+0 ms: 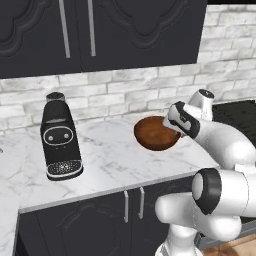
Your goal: Pick the cup and bowl from the counter and place them on the counter next to the sink.
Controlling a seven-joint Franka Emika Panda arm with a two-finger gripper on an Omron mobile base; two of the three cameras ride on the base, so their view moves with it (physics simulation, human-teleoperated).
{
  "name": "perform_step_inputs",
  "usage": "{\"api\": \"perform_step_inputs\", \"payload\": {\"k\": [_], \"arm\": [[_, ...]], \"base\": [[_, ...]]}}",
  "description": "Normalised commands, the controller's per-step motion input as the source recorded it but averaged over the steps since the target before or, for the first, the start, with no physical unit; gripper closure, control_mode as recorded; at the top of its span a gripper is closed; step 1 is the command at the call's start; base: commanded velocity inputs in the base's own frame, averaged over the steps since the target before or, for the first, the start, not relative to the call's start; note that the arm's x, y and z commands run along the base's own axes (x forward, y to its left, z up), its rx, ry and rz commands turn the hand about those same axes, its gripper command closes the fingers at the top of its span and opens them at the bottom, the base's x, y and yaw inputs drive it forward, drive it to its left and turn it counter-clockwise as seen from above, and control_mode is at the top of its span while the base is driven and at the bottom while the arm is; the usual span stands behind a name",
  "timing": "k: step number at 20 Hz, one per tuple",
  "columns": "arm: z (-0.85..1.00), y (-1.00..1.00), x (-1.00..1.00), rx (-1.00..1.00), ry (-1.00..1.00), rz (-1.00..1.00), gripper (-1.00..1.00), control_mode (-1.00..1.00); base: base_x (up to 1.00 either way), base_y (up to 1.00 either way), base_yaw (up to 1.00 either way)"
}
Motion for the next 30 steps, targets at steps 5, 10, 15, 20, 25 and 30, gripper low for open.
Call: {"api": "perform_step_inputs", "payload": {"k": [5, 10, 15, 20, 25, 30], "arm": [[0.36, 0.01, -0.72, 0.00, 0.00, 0.00, 1.00, -1.00], [0.27, 0.22, -0.73, 0.00, -0.01, 0.06, 1.00, -1.00], [0.29, 0.27, -0.45, -0.01, 0.00, 0.13, 1.00, -1.00], [0.36, 0.18, -0.36, 0.00, 0.06, 0.05, 1.00, -1.00], [0.32, 0.14, -0.31, 0.00, 0.12, 0.03, 1.00, -1.00], [0.18, 0.01, -0.37, 0.00, 0.16, 0.00, 1.00, -1.00]], "base": [[0.00, 0.00, 0.00], [0.00, 0.00, 0.00], [0.00, 0.00, 0.00], [0.00, 0.00, 0.00], [0.00, 0.00, 0.00], [0.00, 0.00, 0.00]]}}
